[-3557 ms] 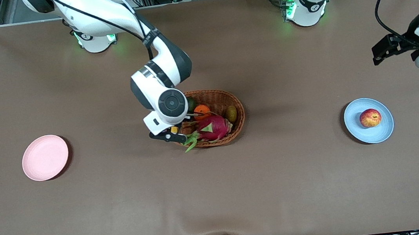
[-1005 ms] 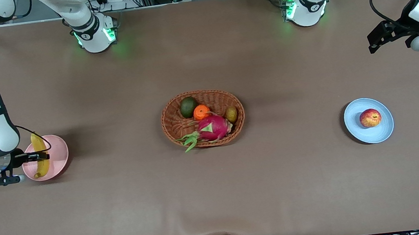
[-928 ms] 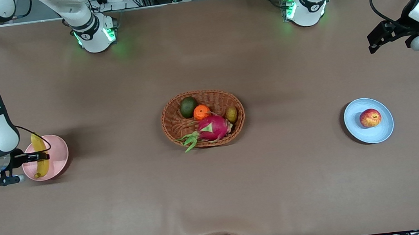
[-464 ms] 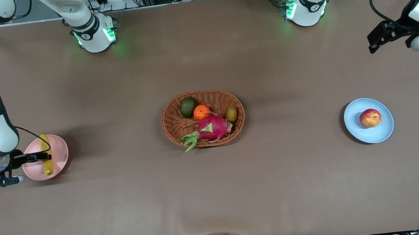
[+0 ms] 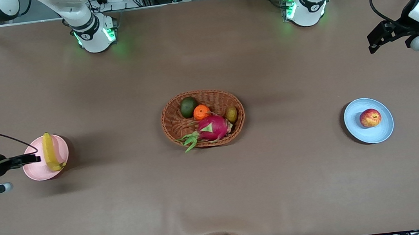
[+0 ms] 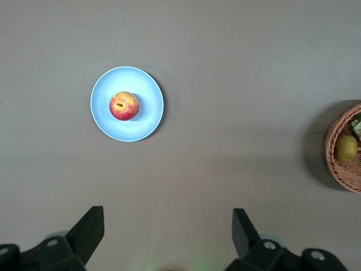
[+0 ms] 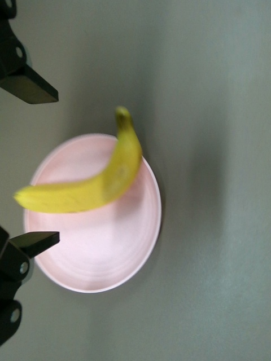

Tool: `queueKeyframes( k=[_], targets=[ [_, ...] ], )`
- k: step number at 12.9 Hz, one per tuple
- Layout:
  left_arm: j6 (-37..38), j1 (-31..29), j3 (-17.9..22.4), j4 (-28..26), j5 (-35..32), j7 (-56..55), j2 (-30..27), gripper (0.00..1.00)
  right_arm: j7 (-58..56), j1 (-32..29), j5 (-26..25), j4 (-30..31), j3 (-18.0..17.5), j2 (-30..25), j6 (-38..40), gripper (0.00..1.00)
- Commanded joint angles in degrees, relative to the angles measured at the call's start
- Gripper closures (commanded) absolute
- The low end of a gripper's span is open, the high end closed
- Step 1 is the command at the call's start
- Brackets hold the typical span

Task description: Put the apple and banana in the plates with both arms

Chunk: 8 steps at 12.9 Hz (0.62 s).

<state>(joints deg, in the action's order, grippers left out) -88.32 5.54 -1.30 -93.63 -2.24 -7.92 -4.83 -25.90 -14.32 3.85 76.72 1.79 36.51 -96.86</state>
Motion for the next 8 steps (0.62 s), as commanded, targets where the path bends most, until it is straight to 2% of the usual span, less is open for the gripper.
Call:
queueKeyframes(
  k=[1, 3, 4, 5, 8],
  targets=[
    [-0.10, 0.00, 0.16, -0.15, 1.18, -0.25, -0.62, 0.00, -1.16, 2.01, -3.57, -6.39, -0.47, -3.80, 7.72, 0.00],
    [-0.10, 0.00, 0.16, -0.24, 1.18, -0.25, -0.62, 0.00, -5.79, 2.46, -3.24, -13.14, -3.79, -4.78, 14.20, 0.00],
    [-0.10, 0.00, 0.16, -0.15, 1.10, -0.25, -0.62, 0.00, -6.26, 2.11, -2.71, -13.61, -4.51, -4.70, 14.59, 0.00],
    [-0.10, -0.09, 0.16, -0.07, 1.18, -0.16, -0.62, 0.00, -5.48, 2.46, -0.01, -14.14, -4.26, -5.39, 15.20, 0.00],
    [-0.10, -0.09, 0.16, 0.02, 1.18, 0.10, -0.70, 0.00, 9.92, 3.16, 3.44, -14.23, -4.34, -11.01, 18.70, 0.00]
  ],
)
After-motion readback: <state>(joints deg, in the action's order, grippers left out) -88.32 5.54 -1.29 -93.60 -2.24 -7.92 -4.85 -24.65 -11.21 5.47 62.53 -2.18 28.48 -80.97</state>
